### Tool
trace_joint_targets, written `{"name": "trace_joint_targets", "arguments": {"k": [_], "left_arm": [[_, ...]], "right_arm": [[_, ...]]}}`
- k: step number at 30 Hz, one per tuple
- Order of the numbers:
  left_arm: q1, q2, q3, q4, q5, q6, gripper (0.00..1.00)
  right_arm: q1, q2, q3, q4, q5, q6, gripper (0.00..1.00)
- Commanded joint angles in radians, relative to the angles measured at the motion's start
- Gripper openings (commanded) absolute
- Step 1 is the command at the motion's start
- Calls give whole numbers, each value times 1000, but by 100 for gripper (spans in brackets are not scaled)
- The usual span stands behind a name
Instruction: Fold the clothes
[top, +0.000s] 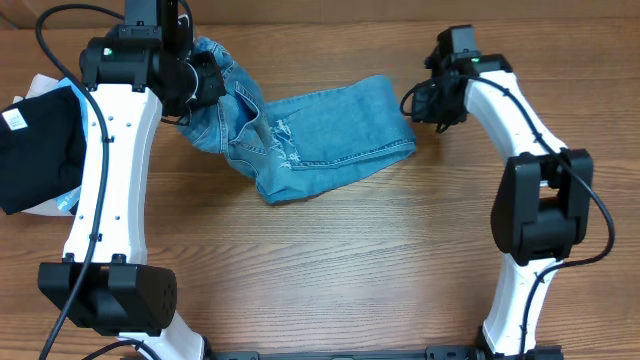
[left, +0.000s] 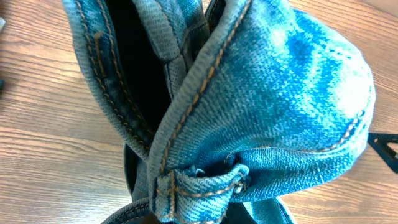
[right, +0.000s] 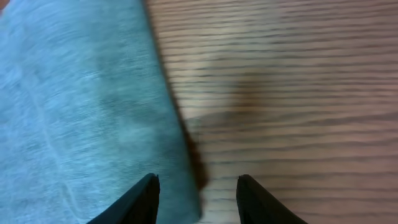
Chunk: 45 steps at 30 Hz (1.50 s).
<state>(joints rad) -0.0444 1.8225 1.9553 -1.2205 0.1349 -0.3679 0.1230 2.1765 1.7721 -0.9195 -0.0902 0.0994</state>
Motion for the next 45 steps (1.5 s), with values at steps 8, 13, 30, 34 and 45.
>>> {"name": "trace_joint_targets", "arguments": {"k": [8,13,30,34,45], "left_arm": [[65,-10,38,70,-24,-14,5],[130,-10,38,92,-23,-14,5],[169,-10,39,154,44,19,7],[158,-10,39,182,172,-22,6],[27,-10,38,193,236,-75,7]], "right_arm": [[53,106,1,-35,-8,-22,44],[78,128,0,-114,-17,-22,41],[298,128,1,-167,-18,93,40],[303,128,1,-176,-18,112,40],[303,128,1,-193,-17,112,40]]}}
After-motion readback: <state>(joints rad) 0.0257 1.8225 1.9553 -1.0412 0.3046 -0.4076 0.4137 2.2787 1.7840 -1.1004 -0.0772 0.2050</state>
